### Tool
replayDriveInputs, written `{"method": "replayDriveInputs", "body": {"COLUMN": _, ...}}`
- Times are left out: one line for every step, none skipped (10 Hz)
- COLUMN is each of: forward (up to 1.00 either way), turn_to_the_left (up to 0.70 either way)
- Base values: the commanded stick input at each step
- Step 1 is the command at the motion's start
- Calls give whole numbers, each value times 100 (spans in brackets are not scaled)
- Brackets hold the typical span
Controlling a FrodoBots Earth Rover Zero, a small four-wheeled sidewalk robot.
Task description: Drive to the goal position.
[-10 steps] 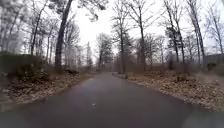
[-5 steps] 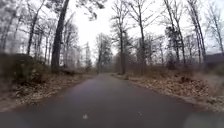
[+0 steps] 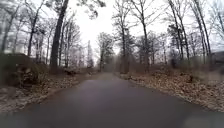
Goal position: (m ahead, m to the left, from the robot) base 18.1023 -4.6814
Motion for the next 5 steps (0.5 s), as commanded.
{"method": "replayDriveInputs", "body": {"forward": 100, "turn_to_the_left": 4}}
{"method": "replayDriveInputs", "body": {"forward": 100, "turn_to_the_left": 0}}
{"method": "replayDriveInputs", "body": {"forward": 100, "turn_to_the_left": 0}}
{"method": "replayDriveInputs", "body": {"forward": 100, "turn_to_the_left": 0}}
{"method": "replayDriveInputs", "body": {"forward": 100, "turn_to_the_left": 0}}
